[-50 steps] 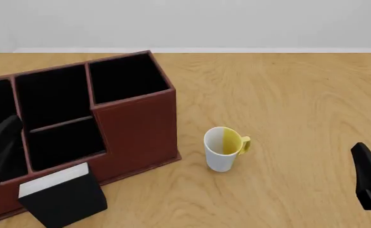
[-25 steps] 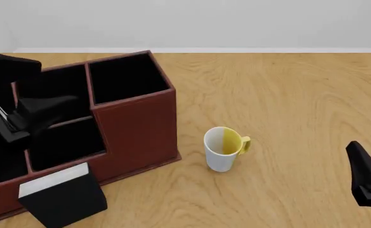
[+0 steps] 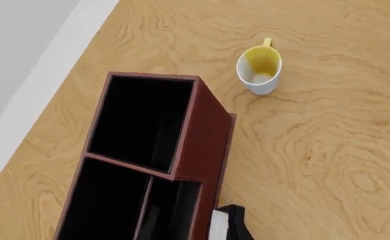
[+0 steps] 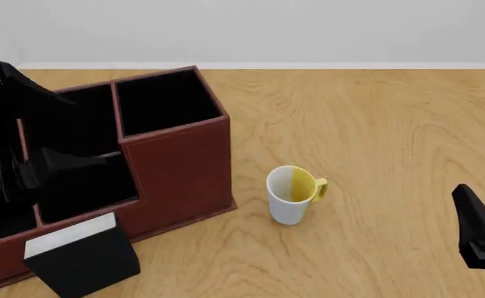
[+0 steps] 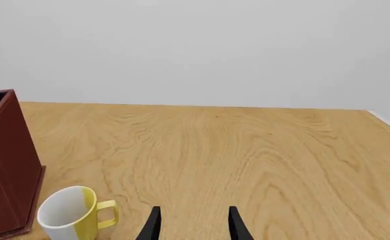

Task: Pick up the book and place it in the front compartment of the caddy.

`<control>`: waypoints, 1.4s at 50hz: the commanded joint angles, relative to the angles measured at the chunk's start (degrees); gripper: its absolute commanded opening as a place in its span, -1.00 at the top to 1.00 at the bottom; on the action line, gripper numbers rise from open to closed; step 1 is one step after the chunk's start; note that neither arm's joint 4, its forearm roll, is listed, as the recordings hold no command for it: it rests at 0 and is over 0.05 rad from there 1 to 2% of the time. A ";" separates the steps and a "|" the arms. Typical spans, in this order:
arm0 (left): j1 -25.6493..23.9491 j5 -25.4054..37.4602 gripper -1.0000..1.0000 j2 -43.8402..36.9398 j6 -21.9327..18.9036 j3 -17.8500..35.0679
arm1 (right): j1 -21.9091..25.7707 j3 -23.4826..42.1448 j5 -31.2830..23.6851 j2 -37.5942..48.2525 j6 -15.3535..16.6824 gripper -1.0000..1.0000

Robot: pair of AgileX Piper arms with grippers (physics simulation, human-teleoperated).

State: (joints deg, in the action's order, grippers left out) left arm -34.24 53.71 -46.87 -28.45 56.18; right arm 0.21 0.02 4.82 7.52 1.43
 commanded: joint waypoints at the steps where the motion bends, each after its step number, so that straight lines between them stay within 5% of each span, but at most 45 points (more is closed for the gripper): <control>1: -0.56 6.00 -1.00 0.32 -4.31 -2.00 | -0.13 -0.01 0.19 0.24 -0.05 -1.00; 70: 5.49 -1.29 -1.00 2.10 -6.49 -18.77 | -0.33 0.00 -1.56 -1.71 -0.31 -1.00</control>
State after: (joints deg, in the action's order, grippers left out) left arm -29.83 53.60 -45.09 -34.15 39.51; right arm -0.11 0.02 3.36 5.88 1.10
